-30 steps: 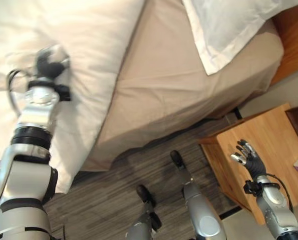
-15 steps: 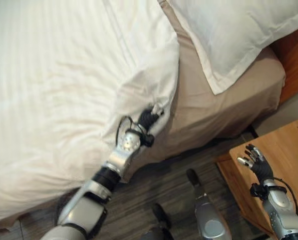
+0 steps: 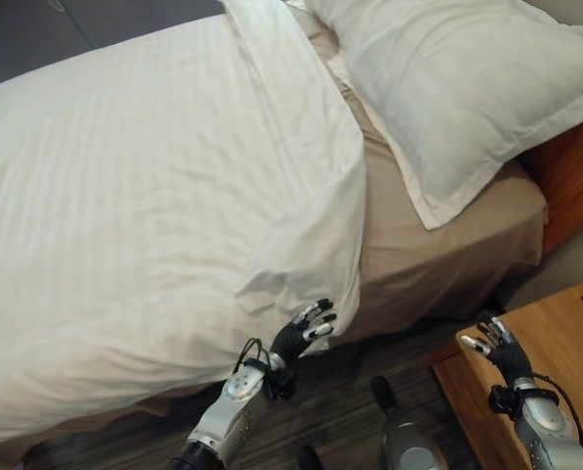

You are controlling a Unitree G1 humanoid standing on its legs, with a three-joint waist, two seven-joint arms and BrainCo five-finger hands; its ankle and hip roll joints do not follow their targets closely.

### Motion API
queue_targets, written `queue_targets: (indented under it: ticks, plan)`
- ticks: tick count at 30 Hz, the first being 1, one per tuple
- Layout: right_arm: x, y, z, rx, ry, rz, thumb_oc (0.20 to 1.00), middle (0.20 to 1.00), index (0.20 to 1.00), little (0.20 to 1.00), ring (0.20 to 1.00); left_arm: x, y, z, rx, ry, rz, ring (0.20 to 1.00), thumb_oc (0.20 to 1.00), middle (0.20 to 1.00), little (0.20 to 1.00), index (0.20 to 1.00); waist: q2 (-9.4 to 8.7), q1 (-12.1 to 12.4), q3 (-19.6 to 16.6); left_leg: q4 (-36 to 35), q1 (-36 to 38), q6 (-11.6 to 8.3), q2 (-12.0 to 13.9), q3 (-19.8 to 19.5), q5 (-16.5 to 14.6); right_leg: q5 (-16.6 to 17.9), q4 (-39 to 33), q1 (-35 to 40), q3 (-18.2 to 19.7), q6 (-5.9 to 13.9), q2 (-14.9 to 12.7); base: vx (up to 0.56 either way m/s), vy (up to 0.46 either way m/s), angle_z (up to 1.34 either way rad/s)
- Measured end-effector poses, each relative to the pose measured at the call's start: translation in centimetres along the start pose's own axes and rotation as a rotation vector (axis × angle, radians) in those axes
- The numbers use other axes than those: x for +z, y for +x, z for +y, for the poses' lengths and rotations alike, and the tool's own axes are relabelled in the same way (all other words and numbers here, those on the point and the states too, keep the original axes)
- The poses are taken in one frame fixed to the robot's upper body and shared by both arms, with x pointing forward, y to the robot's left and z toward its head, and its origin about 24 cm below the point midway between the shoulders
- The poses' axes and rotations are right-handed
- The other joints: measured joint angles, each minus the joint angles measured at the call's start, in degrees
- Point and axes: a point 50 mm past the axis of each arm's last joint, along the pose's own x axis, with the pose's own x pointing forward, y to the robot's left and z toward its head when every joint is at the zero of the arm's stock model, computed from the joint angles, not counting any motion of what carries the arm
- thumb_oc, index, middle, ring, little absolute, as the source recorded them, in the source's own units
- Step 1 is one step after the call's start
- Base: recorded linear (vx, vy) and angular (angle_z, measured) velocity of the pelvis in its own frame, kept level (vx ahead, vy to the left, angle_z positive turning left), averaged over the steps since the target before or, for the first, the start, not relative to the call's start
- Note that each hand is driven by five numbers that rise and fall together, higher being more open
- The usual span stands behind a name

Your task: Making the bed.

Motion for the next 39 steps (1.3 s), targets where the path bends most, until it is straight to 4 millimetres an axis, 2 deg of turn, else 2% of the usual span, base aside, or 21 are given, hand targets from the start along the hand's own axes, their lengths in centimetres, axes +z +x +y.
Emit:
queue_targets:
  ticks: [3,5,6,7,9,13,14,16,17,18,19,21,24,25,29,30,33,34,39]
  plan:
    - [-0.6,-0.8,-1.7,-0.071,-0.023,0.021,1.0,1.0,1.0,1.0,1.0,-1.9,-2.4,0.9,0.064,-0.047,0.051,1.0,1.0,1.0,1.0,1.0,0.02,1.6,-0.5,0.0,0.4,0.1,-0.1,-1.4,0.1,-0.3,-0.2,1.1,-1.3,0.19,-0.5,0.03,-0.038,0.28]
    - [-0.2,-1.4,-4.9,-0.211,-0.061,0.016,1.0,1.0,1.0,1.0,1.0,-2.2,-4.5,2.1,0.147,-0.095,0.044,1.0,1.0,1.0,1.0,1.0,-0.47,3.1,-1.1,0.0,0.8,0.19,-0.3,-2.8,0.2,-0.5,-0.2,2.3,-2.6,0.47,-0.8,0.03,-0.007,0.29]
    - [0.2,-1.3,-5.8,-0.246,-0.083,0.007,1.0,1.0,1.0,1.0,1.0,-2.1,-4.7,2.3,0.151,-0.099,0.043,1.0,1.0,1.0,1.0,1.0,-0.64,3.5,-1.2,0.0,0.9,0.27,-0.4,-3.2,0.2,-0.6,-0.2,2.6,-2.8,0.49,-1.0,0.02,0.02,0.28]
    - [1.7,-1.3,-7.9,-0.331,-0.1,-0.038,1.0,1.0,1.0,1.0,1.0,-1.5,-5.0,2.7,0.156,-0.087,0.03,1.0,1.0,1.0,1.0,1.0,-1.06,3.9,-1.4,0.0,0.9,0.52,-1.0,-3.8,0.4,-0.6,-0.2,2.9,-3.4,0.57,-1.6,0.02,0.017,0.22]
    - [3.1,-0.7,-8.6,-0.38,-0.086,-0.09,1.0,1.0,1.0,1.0,1.0,-1.3,-5.0,2.8,0.153,-0.078,0.03,1.0,1.0,1.0,1.0,1.0,-1.55,4.2,-1.7,0.0,1.0,0.64,-1.1,-3.8,0.5,-0.6,-0.2,3.0,-3.5,0.59,-1.8,0.0,0.004,0.08]
    - [3.2,-0.8,-8.9,-0.399,-0.095,-0.093,1.0,1.0,1.0,1.0,1.0,-1.2,-5.1,2.7,0.139,-0.077,0.033,1.0,1.0,1.0,1.0,1.0,-2.55,5.0,-3.2,0.0,1.8,0.72,-1.2,-4.4,0.5,-0.8,-0.2,4.3,-4.0,0.82,-2.2,0.0,0.009,0.05]
    - [3.2,-0.8,-8.7,-0.392,-0.095,-0.091,1.0,1.0,1.0,1.0,1.0,-0.6,-5.3,2.9,0.129,-0.049,0.033,1.0,1.0,1.0,1.0,1.0,-2.57,5.0,-3.2,0.0,2.0,0.82,-1.3,-4.8,0.5,-0.8,-0.2,4.5,-4.3,0.8,-2.3,0.01,0.011,0.24]
    - [2.5,-1.2,-8.5,-0.38,-0.099,-0.074,1.0,1.0,1.0,1.0,1.0,3.0,-7.8,5.9,0.161,0.128,0.026,1.0,1.0,1.0,1.0,1.0,-2.58,5.0,-3.2,0.0,2.4,0.97,-1.2,-5.4,0.7,-0.8,-0.2,5.3,-5.2,0.76,-2.3,0.02,0.003,0.19]
    - [1.6,-1.3,-7.5,-0.321,-0.103,-0.041,1.0,1.0,1.0,1.0,1.0,7.0,-9.7,9.1,0.286,0.292,-0.017,1.0,1.0,1.0,1.0,1.0,-2.35,5.5,-3.3,0.0,2.8,0.93,-1.2,-5.4,0.6,-1.2,-0.2,5.7,-5.2,0.57,-2.3,0.02,0.008,0.04]
    - [1.1,-1.3,-6.9,-0.29,-0.095,-0.027,1.0,1.0,1.0,1.0,1.0,8.7,-10.1,9.9,0.325,0.359,-0.042,1.0,1.0,1.0,1.0,1.0,-2.38,5.6,-3.4,0.0,2.8,0.92,-1.2,-5.5,0.6,-1.2,-0.2,5.7,-5.2,0.57,-2.3,0.0,0.0,0.0]
    - [0.2,-1.3,-5.7,-0.241,-0.075,0.002,1.0,1.0,1.0,1.0,1.0,11.3,-10.0,10.8,0.383,0.451,-0.116,1.0,1.0,1.0,1.0,1.0,-2.27,6.1,-3.5,0.0,2.8,0.92,-1.2,-5.4,0.7,-1.2,-0.2,5.7,-5.1,0.57,-2.3,0.0,0.0,0.0]
    - [-0.6,-1.5,-4.6,-0.182,-0.063,0.034,1.0,1.0,1.0,1.0,1.0,13.3,-9.1,11.0,0.422,0.533,-0.188,1.0,1.0,1.0,1.0,1.0,-1.83,6.1,-4.0,0.0,2.8,0.94,-1.5,-5.4,0.7,-1.2,-0.2,5.6,-5.1,0.57,-2.6,0.0,0.0,0.0]
    - [-0.9,-1.4,-4.1,-0.146,-0.06,0.05,1.0,1.0,1.0,1.0,1.0,14.0,-7.8,10.6,0.439,0.601,-0.215,1.0,1.0,1.0,1.0,1.0,-1.71,5.5,-4.4,0.0,2.7,0.9,-1.7,-5.3,0.7,-1.1,-0.2,5.6,-4.9,0.72,-2.8,-0.01,0.005,-0.04]
    - [-0.7,-1.2,-4.1,-0.144,-0.058,0.051,1.0,1.0,1.0,1.0,1.0,14.5,-7.4,10.6,0.456,0.651,-0.218,1.0,1.0,1.0,1.0,1.0,-2.15,4.4,-4.4,0.0,2.7,0.74,-1.7,-5.1,0.8,-1.0,-0.2,5.3,-4.7,0.93,-2.7,-0.02,0.011,-0.07]
    - [-0.7,-1.1,-4.1,-0.143,-0.057,0.053,1.0,1.0,1.0,1.0,1.0,14.5,-5.9,10.9,0.482,0.63,-0.228,1.0,1.0,1.0,1.0,1.0,-3.02,3.8,-4.6,0.0,2.6,0.66,-1.7,-3.9,0.9,-0.8,-0.2,4.7,-3.5,0.9,-2.5,-0.03,0.011,-0.14]
    - [-0.7,-1.1,-4.1,-0.143,-0.057,0.053,1.0,1.0,1.0,1.0,1.0,14.3,-5.7,10.8,0.479,0.625,-0.225,1.0,1.0,1.0,1.0,1.0,-3.15,3.0,-4.6,0.0,2.7,0.63,-1.8,-3.6,0.8,-0.7,-0.2,4.4,-3.2,0.91,-2.4,-0.06,0.022,-0.19]
    - [-1.0,-1.3,-4.0,-0.139,-0.059,0.071,1.0,1.0,1.0,1.0,1.0,13.1,-3.6,10.5,0.45,0.597,-0.192,1.0,1.0,1.0,1.0,1.0,-3.41,1.4,-4.2,0.0,2.2,0.67,-2.0,-2.6,0.8,-0.3,-0.2,3.5,-2.2,0.99,-2.5,-0.06,0.02,-0.15]
    - [-0.9,-1.2,-4.0,-0.139,-0.058,0.068,1.0,1.0,1.0,1.0,1.0,13.0,-3.3,10.5,0.446,0.606,-0.182,1.0,1.0,1.0,1.0,1.0,-3.34,1.5,-3.9,0.0,2.2,0.68,-2.0,-2.4,0.8,-0.3,-0.2,3.5,-2.1,1.02,-2.5,-0.1,0.018,-0.15]
    - [-0.7,-1.0,-3.9,-0.135,-0.059,0.062,1.0,1.0,1.0,1.0,1.0,14.3,-1.1,10.2,0.435,0.643,-0.198,1.0,1.0,1.0,1.0,1.0,-2.76,-0.4,-0.8,0.0,-0.4,0.93,-2.4,-1.8,1.1,0.2,-0.2,0.3,-1.2,1.21,-2.7,-0.09,0.009,-0.07]
